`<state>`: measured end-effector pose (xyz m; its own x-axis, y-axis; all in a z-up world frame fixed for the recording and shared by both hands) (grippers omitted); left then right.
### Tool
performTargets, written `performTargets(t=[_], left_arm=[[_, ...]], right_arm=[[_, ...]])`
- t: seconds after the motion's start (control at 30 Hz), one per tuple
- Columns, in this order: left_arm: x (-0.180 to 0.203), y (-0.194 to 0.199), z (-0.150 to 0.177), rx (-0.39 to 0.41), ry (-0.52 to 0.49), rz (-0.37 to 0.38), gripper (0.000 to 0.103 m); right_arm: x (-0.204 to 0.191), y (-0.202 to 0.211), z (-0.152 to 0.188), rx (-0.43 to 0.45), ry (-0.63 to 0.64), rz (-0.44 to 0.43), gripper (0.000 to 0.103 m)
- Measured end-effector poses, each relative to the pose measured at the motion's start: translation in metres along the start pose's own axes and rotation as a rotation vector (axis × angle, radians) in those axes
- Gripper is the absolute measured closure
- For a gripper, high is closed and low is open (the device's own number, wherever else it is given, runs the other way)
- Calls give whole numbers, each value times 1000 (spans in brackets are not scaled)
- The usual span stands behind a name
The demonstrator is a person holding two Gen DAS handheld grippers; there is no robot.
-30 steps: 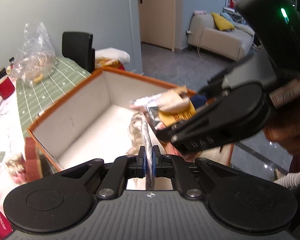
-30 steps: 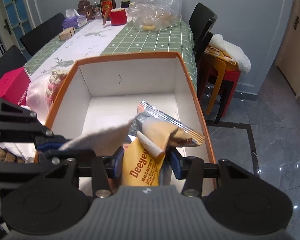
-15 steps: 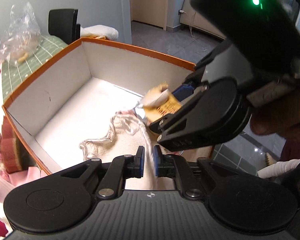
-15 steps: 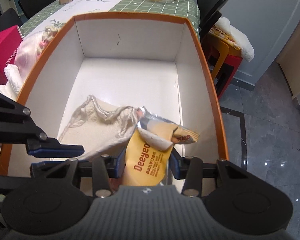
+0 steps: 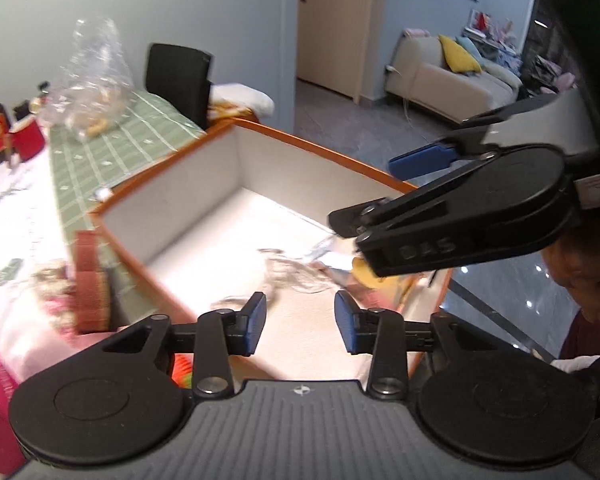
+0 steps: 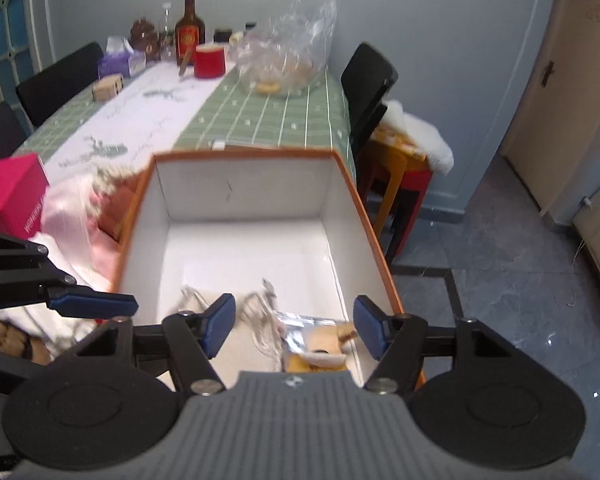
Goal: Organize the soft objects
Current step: 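Move the left tool to the brown teddy bear while the right moves to the white diapers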
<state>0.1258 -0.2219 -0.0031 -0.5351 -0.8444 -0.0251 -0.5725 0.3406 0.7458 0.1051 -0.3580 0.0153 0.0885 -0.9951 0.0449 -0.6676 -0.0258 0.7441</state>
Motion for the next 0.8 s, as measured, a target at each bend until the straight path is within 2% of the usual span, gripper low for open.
performTargets(t=[0.2,0.4,0.57,0.73,0.8], left_arm=[[-41,39,25,17,119,-57,57],[-79,67,49,16,256,-124,57],[-87,84,64,-2,222,-190,57],[-93,92,90,-9,198,-196,56],[-100,90,100,-14,197,-189,56]], right_arm=[[-40,33,-8,105,-68,-39,36],[-101,39,2,122,-40,-125,35],[-146,33,9,104,38,-183,35],[-162,28,14,81,92,-223,34],[-166,21,17,59,120,-215,34]])
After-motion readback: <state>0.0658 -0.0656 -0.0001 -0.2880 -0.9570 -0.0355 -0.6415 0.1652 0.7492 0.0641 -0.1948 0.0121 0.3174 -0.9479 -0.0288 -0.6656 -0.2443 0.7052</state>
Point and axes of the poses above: each gripper's, at about its wrist camera, not at the fingertips, and y roughly against the way its jaws point, x to its right, z to its underside, the point moved 5 cm from there along -y, roughly the way its jaws point, and after that the axes turned 4 degrees about -y, right-handed, at the moved point
